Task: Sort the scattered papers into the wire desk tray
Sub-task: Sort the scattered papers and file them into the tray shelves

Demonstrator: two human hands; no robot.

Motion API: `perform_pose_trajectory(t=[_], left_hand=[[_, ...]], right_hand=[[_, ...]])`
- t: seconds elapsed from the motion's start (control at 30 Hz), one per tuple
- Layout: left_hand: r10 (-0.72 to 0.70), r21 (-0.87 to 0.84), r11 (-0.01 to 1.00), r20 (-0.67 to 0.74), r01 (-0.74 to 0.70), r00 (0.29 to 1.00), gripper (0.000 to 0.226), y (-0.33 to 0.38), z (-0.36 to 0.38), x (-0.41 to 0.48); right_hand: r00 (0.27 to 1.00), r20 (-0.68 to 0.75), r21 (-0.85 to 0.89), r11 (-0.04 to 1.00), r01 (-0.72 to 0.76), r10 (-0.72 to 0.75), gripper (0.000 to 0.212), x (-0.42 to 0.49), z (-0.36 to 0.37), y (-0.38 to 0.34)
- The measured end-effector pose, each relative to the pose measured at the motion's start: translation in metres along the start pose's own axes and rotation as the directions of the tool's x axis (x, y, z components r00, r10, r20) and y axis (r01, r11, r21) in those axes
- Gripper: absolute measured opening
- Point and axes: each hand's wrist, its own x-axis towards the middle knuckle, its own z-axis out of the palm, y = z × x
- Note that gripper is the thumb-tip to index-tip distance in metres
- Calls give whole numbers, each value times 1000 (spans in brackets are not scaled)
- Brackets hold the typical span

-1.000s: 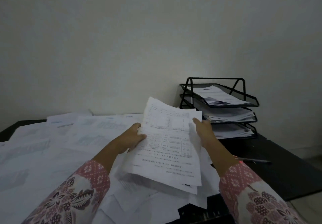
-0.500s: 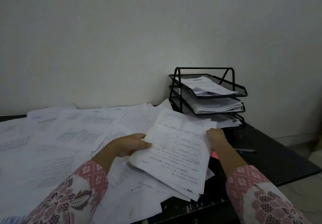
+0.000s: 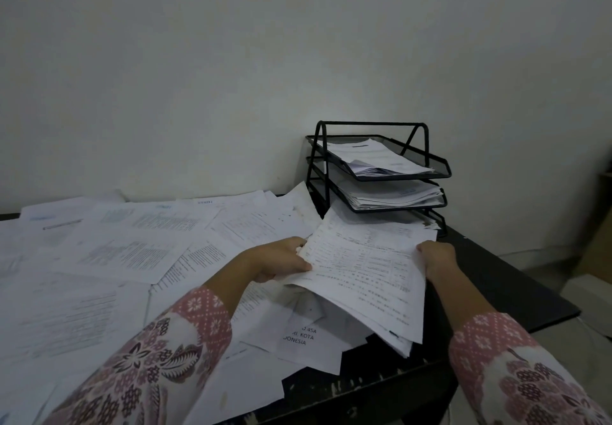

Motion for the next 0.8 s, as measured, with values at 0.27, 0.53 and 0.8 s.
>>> perform_pose_trajectory(t=[0.27,0.53,0.8], left_hand=[[45,-48,997,-218,-57,975,54,23,33,26],[-35,-234,972,-307,-40,951,47,29,78,64],[26,-290,948,-333,-129,943,71,34,98,78]], right_hand=[[993,99,-62,996,-66,72,40,0,-24,0],[953,233,226,943,-244,191,18,9,-52,8],[987,120,664,731,-158,104,15,3,-35,25]])
